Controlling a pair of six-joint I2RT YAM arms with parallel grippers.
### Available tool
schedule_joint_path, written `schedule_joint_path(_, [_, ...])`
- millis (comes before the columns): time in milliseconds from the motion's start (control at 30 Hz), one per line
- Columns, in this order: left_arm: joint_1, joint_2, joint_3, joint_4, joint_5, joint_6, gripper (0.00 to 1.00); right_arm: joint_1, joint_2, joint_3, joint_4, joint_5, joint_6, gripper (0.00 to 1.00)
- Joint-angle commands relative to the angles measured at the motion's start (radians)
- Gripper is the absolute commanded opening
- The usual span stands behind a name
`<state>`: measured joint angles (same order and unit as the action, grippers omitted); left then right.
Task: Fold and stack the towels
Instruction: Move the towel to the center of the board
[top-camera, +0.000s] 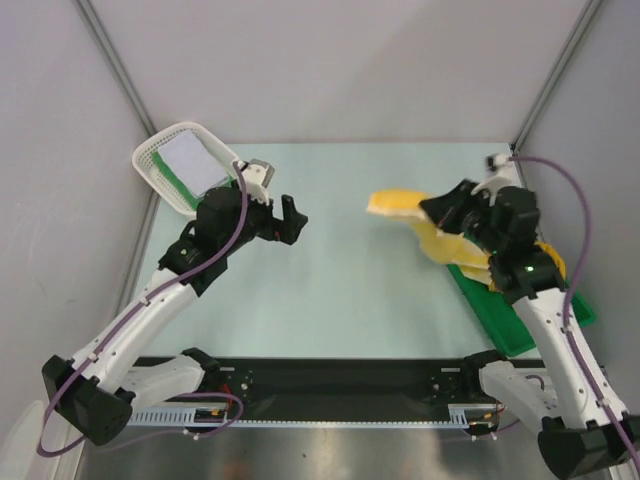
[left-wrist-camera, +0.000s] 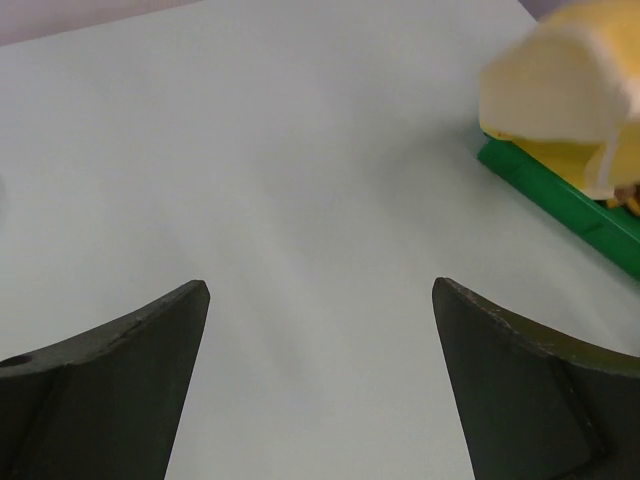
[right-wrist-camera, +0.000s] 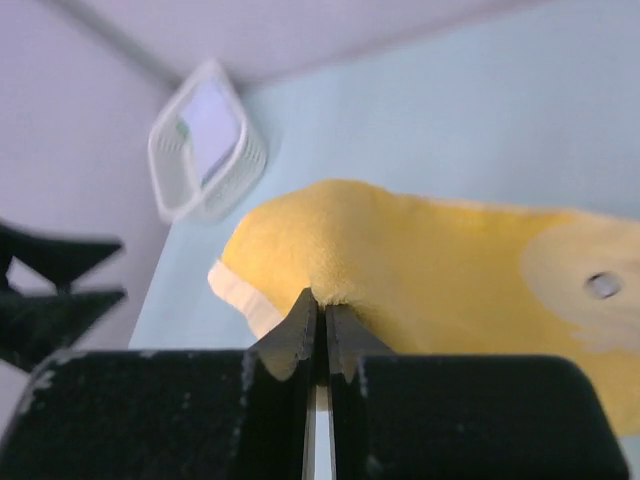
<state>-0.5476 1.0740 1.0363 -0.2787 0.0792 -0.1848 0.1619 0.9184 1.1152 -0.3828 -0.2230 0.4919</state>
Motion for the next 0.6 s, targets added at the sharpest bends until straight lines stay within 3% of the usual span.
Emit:
schedule_joint_path(0, [0.021, -0.078, -0.045, 0.038, -0.113, -0.039, 1.0, 0.169, 0.046, -0.2, 0.106, -0.093, 0.108, 0.03])
schedule_joint_path(33, [0.026, -0.078, -0.053, 0.027, -0.146, -0.041, 1.0, 0.213, 0.059, -0.297, 0.157, -0.111, 0.129, 0.03])
schedule_joint_path(167, [0.035, -0.054, -0.042, -0.043, -0.208, -0.056, 0.98, 0.486, 0.166, -0.345, 0.277, -0.049, 0.137, 0.02])
schedule_joint_path(233, [0.043, -0.037, -0.035, -0.091, -0.207, -0.077, 0.98, 0.537, 0.236, -0.334, 0.298, -0.006, 0.126, 0.01])
schedule_joint_path(367, [0.057, -0.039, -0.068, -0.114, -0.222, -0.116, 0.98, 0.643, 0.423, -0.298, 0.436, -0.133, 0.155, 0.02])
schedule_joint_path(567, [0.132, -0.048, -0.137, -0.109, -0.164, -0.156, 0.98, 0.933, 0.689, -0.148, 0.504, -0.141, 0.148, 0.1])
